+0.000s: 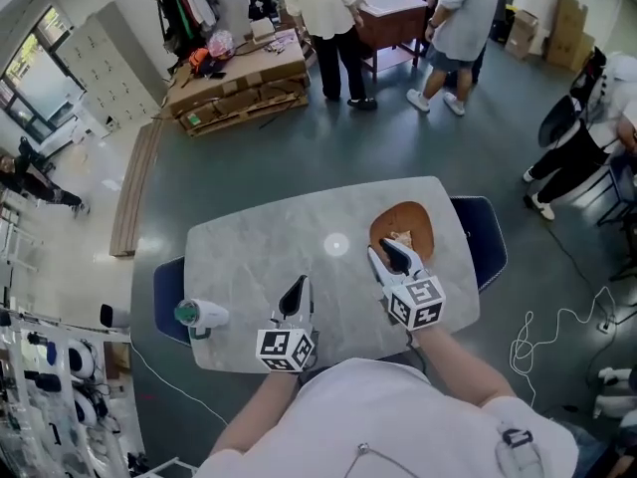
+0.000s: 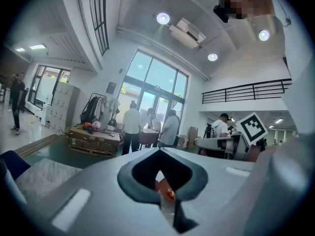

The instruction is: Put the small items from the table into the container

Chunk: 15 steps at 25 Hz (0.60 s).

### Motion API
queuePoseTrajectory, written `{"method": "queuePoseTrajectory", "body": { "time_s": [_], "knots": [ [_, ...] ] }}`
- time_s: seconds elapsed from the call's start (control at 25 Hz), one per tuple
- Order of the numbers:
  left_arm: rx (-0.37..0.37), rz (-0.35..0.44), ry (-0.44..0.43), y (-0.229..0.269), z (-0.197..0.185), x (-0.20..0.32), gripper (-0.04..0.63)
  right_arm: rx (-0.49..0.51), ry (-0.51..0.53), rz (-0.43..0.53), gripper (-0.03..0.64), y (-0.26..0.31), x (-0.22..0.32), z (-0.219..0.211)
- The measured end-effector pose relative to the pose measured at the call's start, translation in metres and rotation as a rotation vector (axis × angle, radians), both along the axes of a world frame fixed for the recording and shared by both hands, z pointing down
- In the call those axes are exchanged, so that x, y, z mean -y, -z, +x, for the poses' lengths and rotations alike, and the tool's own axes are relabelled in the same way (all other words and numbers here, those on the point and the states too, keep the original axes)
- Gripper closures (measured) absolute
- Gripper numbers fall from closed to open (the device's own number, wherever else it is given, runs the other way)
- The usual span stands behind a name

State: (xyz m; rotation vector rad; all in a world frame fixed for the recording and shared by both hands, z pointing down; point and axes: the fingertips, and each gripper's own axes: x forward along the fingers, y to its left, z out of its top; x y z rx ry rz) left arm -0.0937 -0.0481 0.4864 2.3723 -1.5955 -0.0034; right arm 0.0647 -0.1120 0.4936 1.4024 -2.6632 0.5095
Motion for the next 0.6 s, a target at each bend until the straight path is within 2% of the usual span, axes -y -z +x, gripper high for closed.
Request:
{"method": "queuePoseTrajectory", "body": {
  "time_s": [0.2,0.48,0.6],
  "knots": [
    [-0.03,0.05,0.013,0.017,-0.005,-0.004,0.592,-0.029,0.005,0.066,0.534,0.021,-0.019,-0.003],
    [-0.07,0.104,0.031,0.035,-0.017,-0.014,0.592,-0.035,0.015,0.069,0.541,0.024,-0.036,-0.008],
    [-0.042,0.119,0.031,0.037,-0.021,-0.015,0.592,-0.042,0.018,0.072,0.541,0.024,-0.039,-0.013]
  ]
}}
